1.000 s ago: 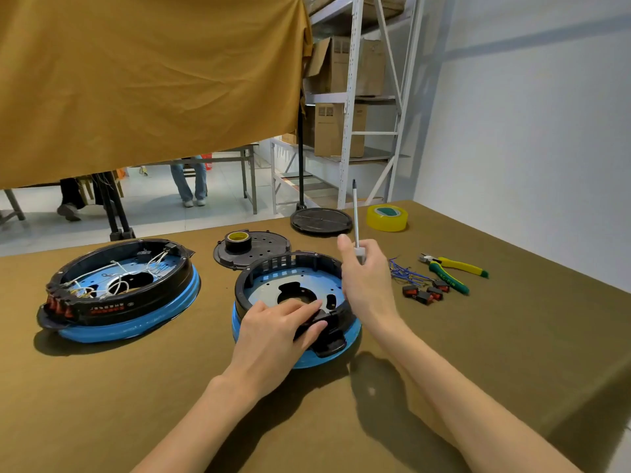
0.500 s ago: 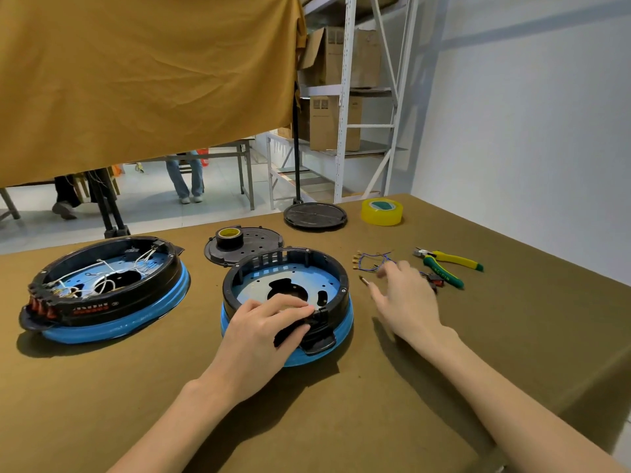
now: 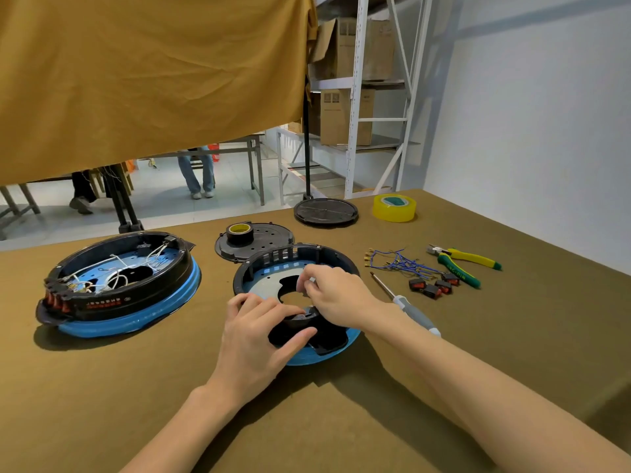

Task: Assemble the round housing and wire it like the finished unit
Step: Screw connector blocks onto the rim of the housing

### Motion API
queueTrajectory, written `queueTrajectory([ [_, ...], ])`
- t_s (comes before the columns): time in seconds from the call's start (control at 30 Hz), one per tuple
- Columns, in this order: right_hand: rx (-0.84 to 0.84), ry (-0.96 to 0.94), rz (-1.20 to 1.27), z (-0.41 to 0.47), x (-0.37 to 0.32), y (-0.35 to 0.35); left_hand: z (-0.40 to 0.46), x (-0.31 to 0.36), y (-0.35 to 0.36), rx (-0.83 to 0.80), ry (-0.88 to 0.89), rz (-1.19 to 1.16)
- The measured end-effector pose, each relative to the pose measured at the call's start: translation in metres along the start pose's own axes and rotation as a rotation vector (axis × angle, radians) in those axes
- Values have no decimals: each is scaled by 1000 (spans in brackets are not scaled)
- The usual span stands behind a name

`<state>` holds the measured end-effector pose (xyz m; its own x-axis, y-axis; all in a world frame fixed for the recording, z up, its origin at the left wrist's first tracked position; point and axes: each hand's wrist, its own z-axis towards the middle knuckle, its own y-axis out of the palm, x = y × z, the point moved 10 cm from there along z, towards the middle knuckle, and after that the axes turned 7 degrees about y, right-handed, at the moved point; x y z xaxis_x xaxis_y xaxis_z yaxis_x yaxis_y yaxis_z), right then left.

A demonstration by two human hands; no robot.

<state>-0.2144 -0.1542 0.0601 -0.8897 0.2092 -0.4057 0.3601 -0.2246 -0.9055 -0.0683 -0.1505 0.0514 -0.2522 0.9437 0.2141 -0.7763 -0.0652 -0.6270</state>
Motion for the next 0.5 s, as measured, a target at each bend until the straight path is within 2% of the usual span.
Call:
queueTrajectory([
  [0.17, -150, -29, 59, 6, -1, 3, 0, 0, 0, 4, -2, 3],
  [0.4, -283, -43, 8, 9, -7, 12, 1, 2, 0, -1, 5, 6],
  [0.5, -282, -41, -58, 10, -6, 14, 1, 2, 2, -2, 11, 19],
])
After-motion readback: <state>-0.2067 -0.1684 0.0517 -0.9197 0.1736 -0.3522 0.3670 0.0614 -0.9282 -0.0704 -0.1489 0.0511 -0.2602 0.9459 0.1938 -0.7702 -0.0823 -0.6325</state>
